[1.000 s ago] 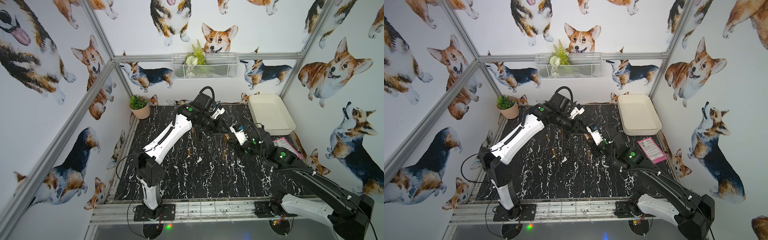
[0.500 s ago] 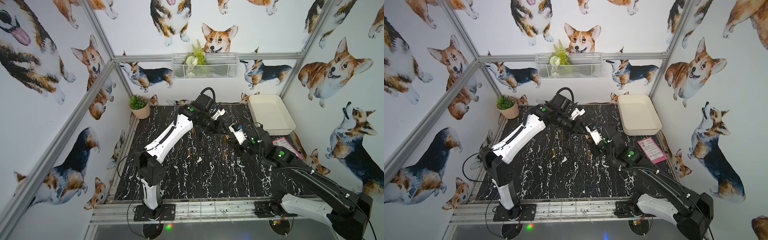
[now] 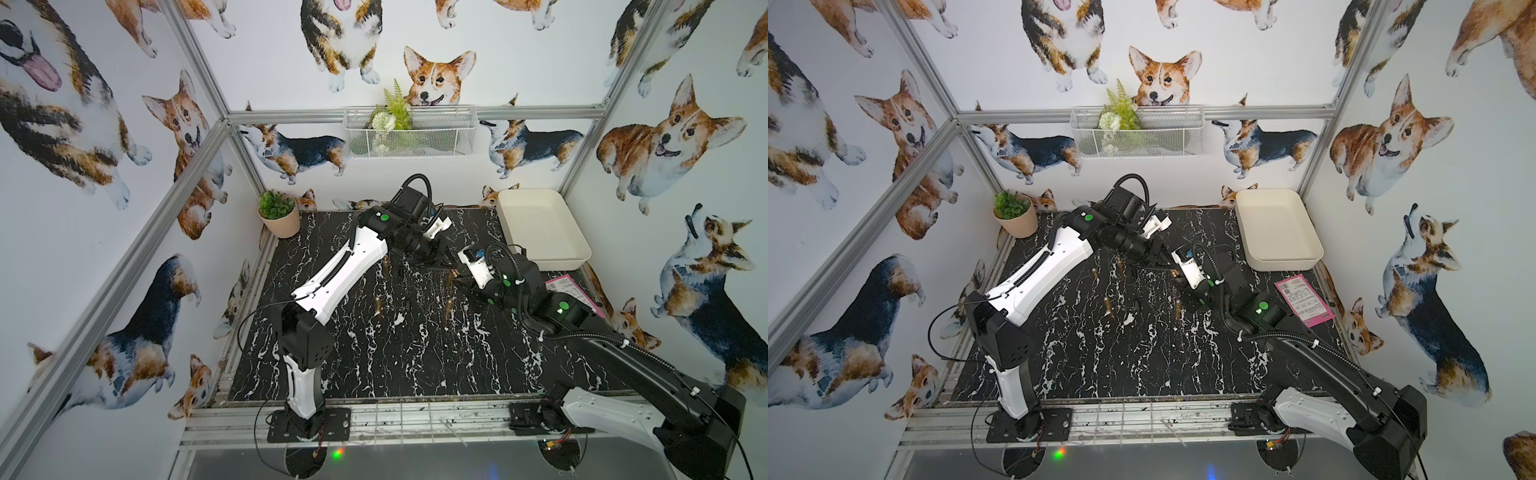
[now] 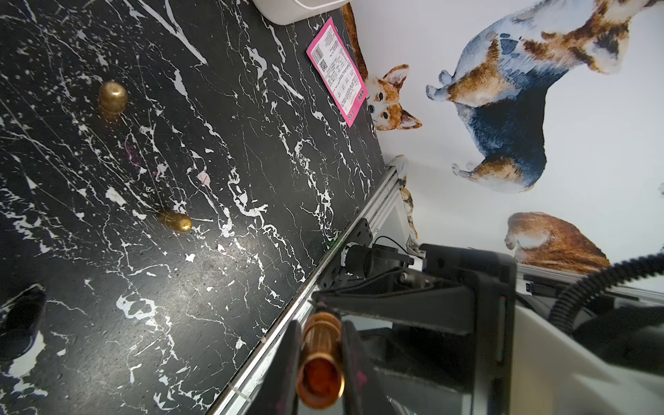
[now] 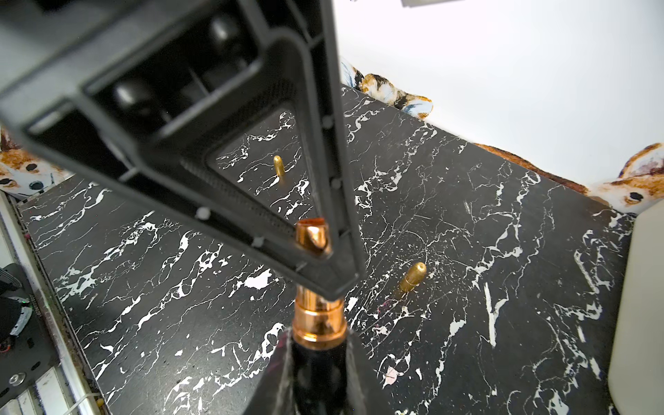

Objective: Open the lipstick cap
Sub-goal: Place the lipstick at the center of the board.

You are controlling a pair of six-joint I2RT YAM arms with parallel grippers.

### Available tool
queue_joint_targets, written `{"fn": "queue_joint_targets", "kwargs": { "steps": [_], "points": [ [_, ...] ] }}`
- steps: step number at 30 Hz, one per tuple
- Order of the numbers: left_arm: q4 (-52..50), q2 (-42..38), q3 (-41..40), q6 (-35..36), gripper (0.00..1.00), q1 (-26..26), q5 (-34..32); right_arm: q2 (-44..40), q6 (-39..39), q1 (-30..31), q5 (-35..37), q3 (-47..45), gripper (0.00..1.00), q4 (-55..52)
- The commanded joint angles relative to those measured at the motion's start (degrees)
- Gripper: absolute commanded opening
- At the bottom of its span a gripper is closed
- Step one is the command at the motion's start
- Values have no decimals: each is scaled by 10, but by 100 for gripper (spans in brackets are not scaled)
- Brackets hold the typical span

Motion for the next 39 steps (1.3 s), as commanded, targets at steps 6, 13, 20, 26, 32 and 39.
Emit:
{"fn": "queue_joint_targets", "kwargs": {
  "steps": [6, 13, 20, 26, 32, 39],
  "points": [
    [-13, 3, 7, 7, 15, 0, 4, 0, -8, 0, 6, 4, 7, 15],
    [-16, 3, 10, 10, 14, 0, 6, 0, -8, 0, 21, 4, 17, 16],
    [-16, 5, 18, 9, 14, 0, -3, -1, -9, 0, 27, 7, 36, 13],
    [-15, 8, 26, 6, 14, 3, -7, -10, -13, -1, 24, 0, 44, 11],
    [-23, 13, 41, 3, 14, 15, -44, -22, -12, 0, 29, -2, 49, 6],
    [-102, 82, 150, 41, 14, 21, -172, -57, -7, 0, 46, -3, 49, -14]
  ]
}}
